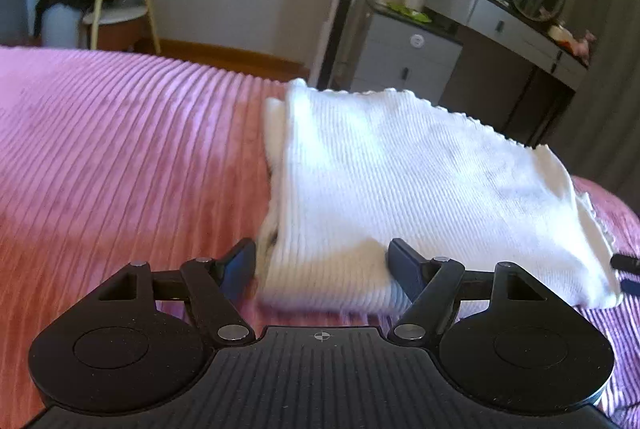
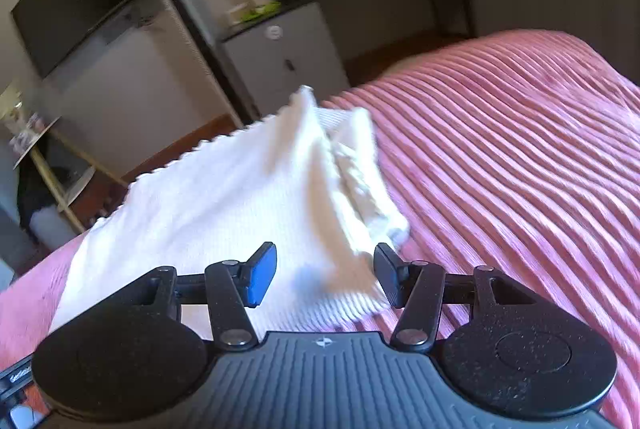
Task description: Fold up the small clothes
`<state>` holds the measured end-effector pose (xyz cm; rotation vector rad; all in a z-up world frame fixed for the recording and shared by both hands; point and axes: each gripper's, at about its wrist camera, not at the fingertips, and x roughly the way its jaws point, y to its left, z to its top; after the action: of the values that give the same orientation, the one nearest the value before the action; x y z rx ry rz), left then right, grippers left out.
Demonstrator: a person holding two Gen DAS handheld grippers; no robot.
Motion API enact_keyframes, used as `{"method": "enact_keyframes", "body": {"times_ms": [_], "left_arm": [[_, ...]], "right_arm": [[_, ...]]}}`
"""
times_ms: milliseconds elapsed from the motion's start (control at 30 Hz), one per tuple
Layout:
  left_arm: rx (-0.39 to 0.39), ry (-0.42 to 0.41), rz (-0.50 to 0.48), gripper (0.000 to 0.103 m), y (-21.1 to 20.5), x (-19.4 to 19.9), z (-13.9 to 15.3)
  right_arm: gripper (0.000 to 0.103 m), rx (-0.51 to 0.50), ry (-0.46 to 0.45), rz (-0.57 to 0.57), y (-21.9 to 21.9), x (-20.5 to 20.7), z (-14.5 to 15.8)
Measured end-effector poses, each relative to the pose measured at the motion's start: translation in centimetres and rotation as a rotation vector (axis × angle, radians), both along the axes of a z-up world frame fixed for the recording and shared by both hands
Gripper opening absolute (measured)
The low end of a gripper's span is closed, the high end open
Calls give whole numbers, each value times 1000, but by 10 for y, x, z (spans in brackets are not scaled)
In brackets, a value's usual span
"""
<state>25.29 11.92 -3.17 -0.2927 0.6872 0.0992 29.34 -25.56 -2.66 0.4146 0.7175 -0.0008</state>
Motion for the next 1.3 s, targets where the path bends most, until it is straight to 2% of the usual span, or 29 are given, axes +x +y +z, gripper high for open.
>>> {"method": "enact_keyframes", "body": {"times_ms": [100,167,300,333,400,500,600,633,667,700,767,800,900,1000,1100,1167,1300], "left_arm": [[-29,18,22,78,2,-4,0],[-40,33,29,78,2,-4,-1],[-83,43,47,78,-1,-4,0],[-102,42,49,77,-1,-4,0],[-125,44,55,77,0,-1,0],[-144,50,75,75,2,1,-2],[-118,62,75,65,-1,5,-2],[-107,64,72,61,-2,5,-2],[-98,66,70,55,-2,5,-1],[-92,66,67,52,-2,5,0],[-91,60,57,34,0,3,4],[-109,47,45,30,2,2,7],[-185,-4,37,28,12,-5,16],[-150,-20,26,27,13,-7,20],[-107,34,21,27,7,0,15],[-82,72,23,28,4,3,8],[-54,76,16,28,2,3,6]], "right_arm": [[54,-12,35,10,-11,3,-15],[55,94,70,8,-28,5,-27],[51,330,55,14,-50,11,-37],[50,365,57,15,-52,12,-39],[36,399,62,29,-53,15,-45],[35,483,62,32,-55,19,-57],[33,582,41,44,-55,27,-71],[28,581,28,45,-54,29,-73],[19,562,10,47,-52,29,-72],[18,538,-12,49,-49,29,-70],[16,465,-75,62,-41,25,-56],[15,422,-108,65,-38,24,-48],[14,343,-190,71,-32,16,-30],[12,295,-232,65,-32,15,-23],[12,267,-212,60,-35,17,-24],[12,195,-170,55,-31,20,-29],[12,146,-145,61,-26,23,-29]]}}
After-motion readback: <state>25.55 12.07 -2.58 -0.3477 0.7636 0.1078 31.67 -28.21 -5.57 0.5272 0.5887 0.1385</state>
